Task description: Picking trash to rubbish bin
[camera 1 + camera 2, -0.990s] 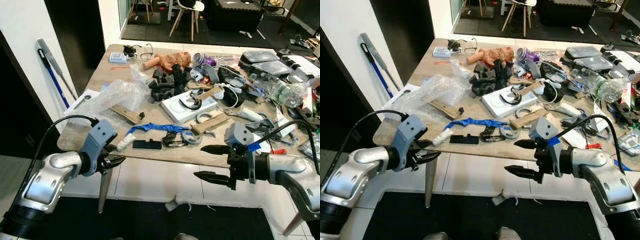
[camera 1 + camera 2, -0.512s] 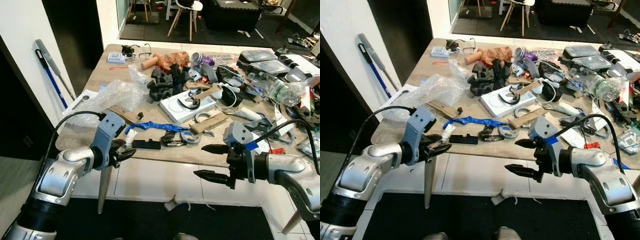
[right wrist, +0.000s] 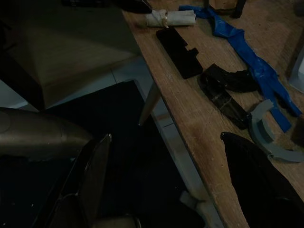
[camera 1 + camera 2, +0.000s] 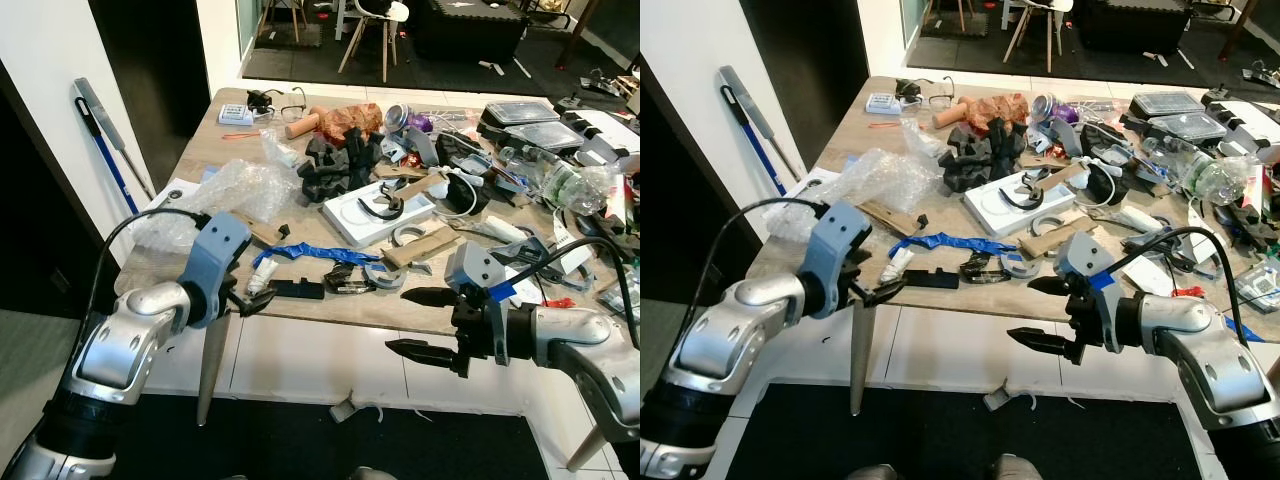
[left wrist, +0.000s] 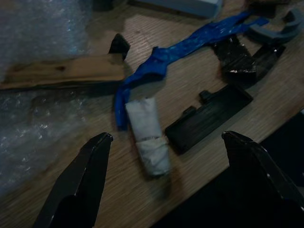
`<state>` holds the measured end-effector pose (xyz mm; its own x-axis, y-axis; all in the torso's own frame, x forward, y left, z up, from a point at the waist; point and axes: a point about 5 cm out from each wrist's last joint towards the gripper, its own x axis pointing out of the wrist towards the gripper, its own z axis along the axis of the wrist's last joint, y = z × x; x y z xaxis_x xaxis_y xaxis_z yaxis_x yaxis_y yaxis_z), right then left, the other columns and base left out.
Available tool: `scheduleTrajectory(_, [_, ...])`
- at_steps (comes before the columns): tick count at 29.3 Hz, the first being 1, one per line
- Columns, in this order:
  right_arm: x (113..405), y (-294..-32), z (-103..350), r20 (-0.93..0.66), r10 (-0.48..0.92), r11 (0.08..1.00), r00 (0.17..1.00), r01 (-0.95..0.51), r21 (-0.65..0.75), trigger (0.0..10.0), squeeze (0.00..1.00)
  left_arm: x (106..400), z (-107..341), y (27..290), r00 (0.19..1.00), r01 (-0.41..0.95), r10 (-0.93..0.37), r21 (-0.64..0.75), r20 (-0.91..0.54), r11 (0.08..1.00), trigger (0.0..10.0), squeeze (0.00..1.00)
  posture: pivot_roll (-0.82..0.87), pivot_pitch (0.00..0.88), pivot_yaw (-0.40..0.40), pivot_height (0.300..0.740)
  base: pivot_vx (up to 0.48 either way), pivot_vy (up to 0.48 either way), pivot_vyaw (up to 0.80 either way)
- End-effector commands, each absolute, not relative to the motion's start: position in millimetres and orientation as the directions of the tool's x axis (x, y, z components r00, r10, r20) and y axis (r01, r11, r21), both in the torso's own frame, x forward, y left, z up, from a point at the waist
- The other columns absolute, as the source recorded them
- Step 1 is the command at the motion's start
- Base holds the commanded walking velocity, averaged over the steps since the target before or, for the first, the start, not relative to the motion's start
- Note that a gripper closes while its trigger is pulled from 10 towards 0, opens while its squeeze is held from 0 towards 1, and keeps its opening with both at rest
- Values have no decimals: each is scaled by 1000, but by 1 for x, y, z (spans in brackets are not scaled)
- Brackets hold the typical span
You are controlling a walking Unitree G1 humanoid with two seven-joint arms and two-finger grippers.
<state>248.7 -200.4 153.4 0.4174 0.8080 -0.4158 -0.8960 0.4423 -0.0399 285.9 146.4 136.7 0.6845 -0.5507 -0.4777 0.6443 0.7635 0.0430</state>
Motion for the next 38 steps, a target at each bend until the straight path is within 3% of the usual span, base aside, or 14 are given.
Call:
scheduleTrajectory(1, [249, -196, 158, -405, 817, 429, 411, -902, -50, 10000, 0, 285, 135, 138, 673, 651, -560, 28, -483, 758, 10000, 1000, -24, 0, 2, 740, 0, 0, 0])
scheduleTrajectory(4, [248, -196, 158, -404, 816, 430, 412, -901, -50, 10000, 0, 289, 135, 126, 691, 621, -550, -5, -469, 784, 10000, 1000, -25, 0, 3, 740, 0, 0, 0])
scheduleTrajectory(5, [249, -196, 158, -404, 816, 431, 414, -901, -51, 10000, 0, 289, 133, 122, 681, 629, -553, -3, -479, 777, 10000, 161, -26, 0, 6, 740, 0, 0, 0])
scheduleTrajectory(6, [249, -196, 158, -404, 815, 432, 414, -900, -51, 10000, 0, 288, 131, 119, 673, 638, -557, 0, -487, 770, 10000, 161, -26, 0, 6, 740, 0, 0, 0])
scheduleTrajectory(7, [249, -196, 158, -404, 815, 433, 415, -900, -51, 10000, 0, 288, 129, 117, 669, 639, -557, -2, -493, 769, 10000, 0, -26, 0, 6, 740, 0, 0, 0])
scheduleTrajectory(16, [249, -196, 158, -401, 814, 438, 420, -898, -52, 10000, 0, 289, 117, 114, 669, 612, -515, 5, -536, 791, 10000, 0, -28, 0, 9, 740, 0, 0, 0])
scheduleTrajectory(19, [249, -197, 158, -399, 815, 438, 420, -898, -50, 10000, 0, 290, 115, 113, 671, 612, -509, 15, -539, 791, 9294, 0, -31, 0, 14, 740, 0, 0, 0])
scheduleTrajectory(20, [249, -197, 158, -399, 815, 438, 420, -897, -50, 10000, 0, 290, 114, 113, 668, 613, -510, 13, -541, 790, 5294, 0, -31, 0, 14, 740, 0, 0, 0])
scheduleTrajectory(24, [249, -196, 158, -399, 815, 439, 421, -897, -50, 10000, 0, 291, 112, 112, 665, 616, -510, 14, -546, 788, 4353, 0, -31, 0, 16, 740, 0, 0, 0])
scheduleTrajectory(26, [249, -196, 158, -398, 815, 439, 421, -897, -50, 10000, 0, 291, 111, 112, 663, 617, -510, 15, -548, 787, 2235, 0, -31, 0, 16, 740, 0, 0, 0])
scheduleTrajectory(31, [249, -196, 158, -397, 816, 438, 420, -897, -49, 10000, 0, 292, 110, 111, 663, 617, -509, 16, -550, 787, 1569, 0, -30, 0, 19, 740, 0, 0, 0])
scheduleTrajectory(33, [249, -195, 158, -394, 819, 436, 418, -899, -48, 10000, 0, 292, 109, 110, 665, 618, -503, 30, -551, 785, 39, 0, -32, 0, 23, 740, 0, 0, 0])
scheduleTrajectory(37, [248, -194, 158, -391, 821, 434, 416, -900, -46, 10000, 0, 293, 110, 110, 672, 622, -499, 51, -547, 781, 39, 0, -33, 0, 26, 740, 0, 0, 0])
scheduleTrajectory(38, [247, -194, 158, -391, 821, 434, 416, -900, -47, 10000, 0, 292, 113, 109, 679, 627, -511, 54, -527, 777, 1176, 0, -37, 0, 25, 740, 0, 0, 0])
